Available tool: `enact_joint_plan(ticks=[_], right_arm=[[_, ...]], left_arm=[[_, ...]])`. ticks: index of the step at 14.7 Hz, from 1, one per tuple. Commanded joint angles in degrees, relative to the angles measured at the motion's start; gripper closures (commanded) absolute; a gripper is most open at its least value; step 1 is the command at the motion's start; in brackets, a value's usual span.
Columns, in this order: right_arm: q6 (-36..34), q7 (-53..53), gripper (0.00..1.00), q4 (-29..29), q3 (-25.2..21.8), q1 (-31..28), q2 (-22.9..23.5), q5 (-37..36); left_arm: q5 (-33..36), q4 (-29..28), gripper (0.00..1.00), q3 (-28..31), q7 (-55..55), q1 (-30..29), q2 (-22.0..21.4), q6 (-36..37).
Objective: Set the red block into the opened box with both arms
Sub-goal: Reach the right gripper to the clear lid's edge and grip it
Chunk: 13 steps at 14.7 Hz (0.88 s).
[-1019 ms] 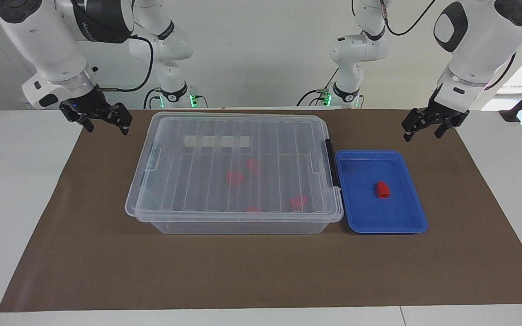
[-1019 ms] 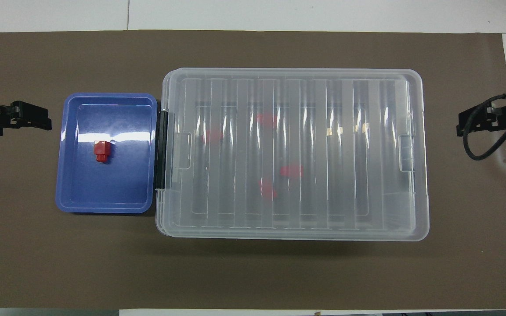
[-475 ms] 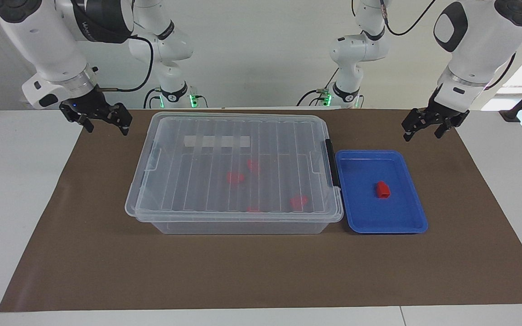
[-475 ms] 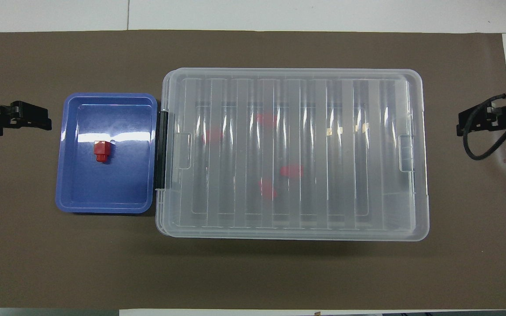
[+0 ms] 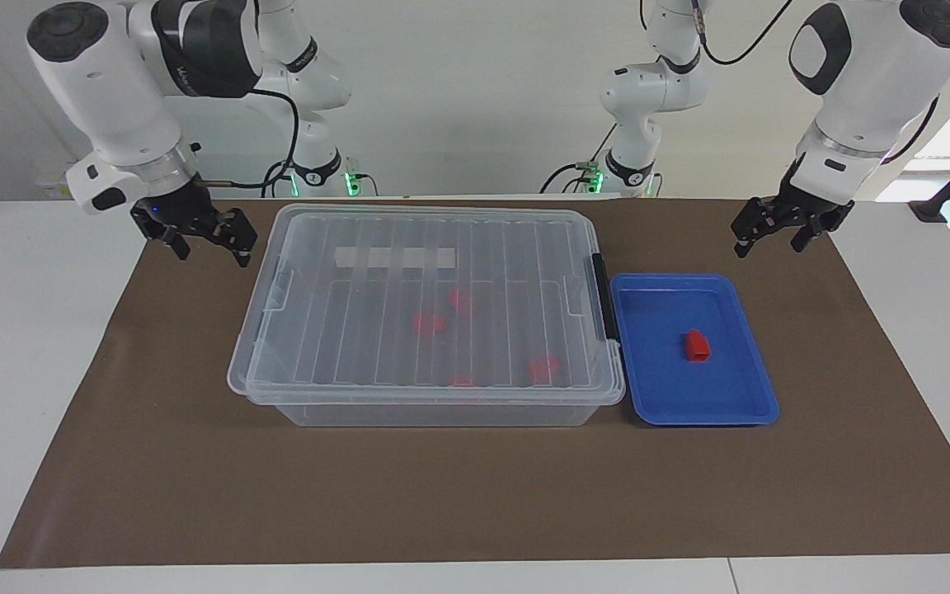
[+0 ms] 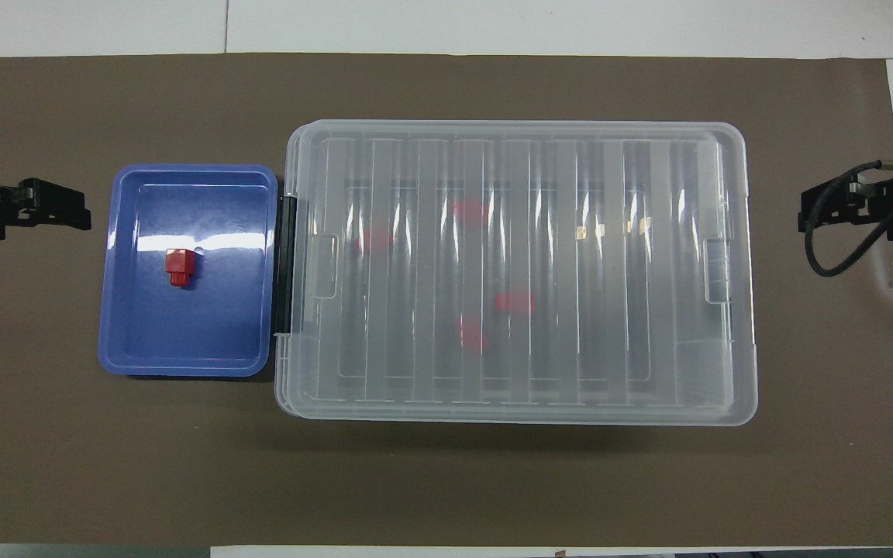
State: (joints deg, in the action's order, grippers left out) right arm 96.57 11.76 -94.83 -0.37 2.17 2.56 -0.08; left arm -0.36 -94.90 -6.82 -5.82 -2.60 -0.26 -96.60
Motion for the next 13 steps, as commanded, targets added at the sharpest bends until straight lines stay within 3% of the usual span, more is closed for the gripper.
enact_joint_plan(ticks=[1, 6, 13], right_arm=[[3.7, 1.5, 0.01, -5.3, 1.9, -0.1, -2.2, 1.0], [10.5, 0.6, 0.00, -12.7, 2.3, -0.1, -2.3, 1.0], [12.8, -4.0, 0.00, -17.5, 2.2, -0.8, -3.4, 0.9]], left_arm=[[-0.1, -1.3, 0.00, -0.3, 0.5, -0.6, -1.1, -0.8], [-0.1, -1.3, 0.00, -0.3, 0.5, -0.6, -1.1, -0.8], [-0.1, -1.3, 0.00, -0.3, 0.5, -0.6, -1.1, -0.8]])
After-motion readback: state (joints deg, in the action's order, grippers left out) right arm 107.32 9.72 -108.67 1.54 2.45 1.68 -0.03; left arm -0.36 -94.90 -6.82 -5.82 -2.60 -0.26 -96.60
